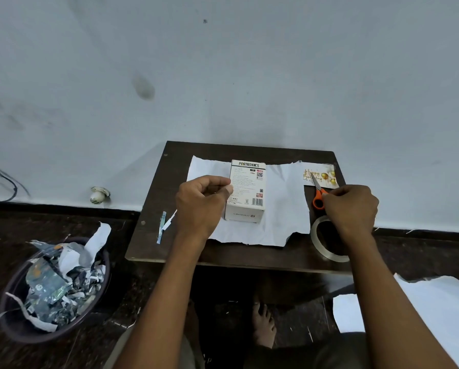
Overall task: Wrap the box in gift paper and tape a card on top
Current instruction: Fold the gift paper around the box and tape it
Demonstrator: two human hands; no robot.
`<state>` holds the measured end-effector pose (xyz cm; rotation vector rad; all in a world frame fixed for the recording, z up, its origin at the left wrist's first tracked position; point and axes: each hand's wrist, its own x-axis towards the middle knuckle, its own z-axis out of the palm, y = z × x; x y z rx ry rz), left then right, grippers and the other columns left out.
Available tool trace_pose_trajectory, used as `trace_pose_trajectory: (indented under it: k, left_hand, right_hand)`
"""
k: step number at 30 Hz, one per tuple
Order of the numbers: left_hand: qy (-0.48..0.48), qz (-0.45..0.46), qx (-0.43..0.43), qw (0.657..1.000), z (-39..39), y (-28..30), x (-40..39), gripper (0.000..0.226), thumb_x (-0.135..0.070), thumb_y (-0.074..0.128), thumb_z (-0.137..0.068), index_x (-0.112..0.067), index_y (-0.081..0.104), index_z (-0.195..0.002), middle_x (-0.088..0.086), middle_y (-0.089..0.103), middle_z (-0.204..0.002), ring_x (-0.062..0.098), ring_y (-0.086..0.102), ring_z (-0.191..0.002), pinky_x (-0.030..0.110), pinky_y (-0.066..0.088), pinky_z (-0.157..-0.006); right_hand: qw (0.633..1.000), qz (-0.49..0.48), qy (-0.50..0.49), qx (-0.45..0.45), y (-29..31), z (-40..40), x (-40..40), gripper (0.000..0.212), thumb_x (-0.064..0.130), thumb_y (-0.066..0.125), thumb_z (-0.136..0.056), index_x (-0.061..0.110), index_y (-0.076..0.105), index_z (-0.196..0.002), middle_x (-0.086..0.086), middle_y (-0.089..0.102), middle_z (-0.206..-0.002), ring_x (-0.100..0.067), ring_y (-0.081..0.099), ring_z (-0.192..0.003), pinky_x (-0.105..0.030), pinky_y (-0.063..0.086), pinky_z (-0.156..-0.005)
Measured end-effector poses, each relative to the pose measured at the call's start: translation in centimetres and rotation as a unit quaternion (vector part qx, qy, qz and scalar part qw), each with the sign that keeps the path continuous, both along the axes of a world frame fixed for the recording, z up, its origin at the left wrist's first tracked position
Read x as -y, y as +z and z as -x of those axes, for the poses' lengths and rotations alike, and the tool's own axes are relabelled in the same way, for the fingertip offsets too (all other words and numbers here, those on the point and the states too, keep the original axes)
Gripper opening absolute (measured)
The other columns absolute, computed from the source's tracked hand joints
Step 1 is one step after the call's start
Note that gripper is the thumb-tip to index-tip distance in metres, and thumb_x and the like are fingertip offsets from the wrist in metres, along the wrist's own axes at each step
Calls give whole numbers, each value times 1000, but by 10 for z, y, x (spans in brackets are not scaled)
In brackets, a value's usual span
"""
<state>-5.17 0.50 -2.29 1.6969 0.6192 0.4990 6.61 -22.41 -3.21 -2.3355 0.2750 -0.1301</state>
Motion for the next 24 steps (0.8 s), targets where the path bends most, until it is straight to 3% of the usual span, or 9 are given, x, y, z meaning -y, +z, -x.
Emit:
trace_pose_trajectory:
  k: [5, 7, 9, 12, 15, 18, 21, 24]
  left_hand:
    - [3, 2, -7, 1000, 1, 1, 0, 19, -15, 77, -89, -32, 74, -81, -17, 73, -86, 0, 71, -84, 19, 58, -70]
    - [10, 6, -6, 1000, 2, 3, -1, 18, -14, 77, -89, -30, 74, -82, -14, 75, -87, 5, 72, -84, 17, 57, -68]
    - [19, 7, -12, 1000, 2, 3, -2, 16, -13, 77, -88, -29, 76, -83, -11, 76, -87, 9, 72, -83, 15, 55, -67]
    - [74, -1, -24, 997, 2, 2, -5, 14, -11, 77, -86, -24, 78, -90, -8, 76, -86, 10, 71, -82, 22, 57, -75]
    - [152, -30, -56, 986, 5, 0, -12, 20, -13, 76, -84, -21, 75, -103, -7, 73, -94, 13, 68, -94, 27, 52, -84]
    - [148, -58, -98, 982, 8, -3, -19, 29, -19, 77, -82, -21, 71, -110, -2, 68, -109, 20, 62, -109, 38, 51, -97]
    - [124, -123, -159, 972, 10, -1, -22, 31, -25, 75, -81, -23, 71, -111, 4, 65, -115, 27, 58, -115, 51, 46, -104]
    - [99, -159, -198, 962, 13, 0, -23, 33, -23, 72, -84, -22, 70, -117, 6, 60, -122, 28, 55, -120, 51, 42, -108]
  right_hand:
    - [999, 37, -3, 15, 3, 6, -6, 8, 10, 69, -72, 3, 73, -73, -14, 67, -71, -34, 62, -73, -42, 58, -64]
    - [998, 30, 5, 46, 6, 9, -10, 6, 5, 67, -71, 2, 72, -72, -16, 68, -71, -33, 61, -72, -38, 55, -64]
    - [997, 5, 19, 68, 10, 10, -18, 9, 4, 63, -76, 1, 72, -78, -16, 70, -76, -31, 58, -72, -35, 47, -65]
    - [995, 22, 78, 52, 10, 16, -36, 18, 22, 69, -87, 6, 73, -93, -9, 73, -86, -24, 58, -80, -31, 42, -72]
    - [990, 84, 108, 32, 1, 24, -52, 43, 34, 72, -86, 3, 67, -116, -14, 70, -104, -33, 62, -100, -42, 51, -90]
    - [980, 140, 88, 109, 8, 31, -67, 50, 30, 73, -83, 5, 61, -124, -20, 56, -126, -39, 47, -122, -48, 37, -103]
    - [980, 49, 146, 126, 23, 40, -86, 49, 38, 68, -91, 11, 59, -132, -15, 52, -134, -34, 46, -128, -44, 37, -105]
    - [975, 39, 205, 82, 24, 57, -105, 69, 58, 63, -89, 16, 46, -142, -15, 49, -134, -34, 45, -126, -48, 39, -102]
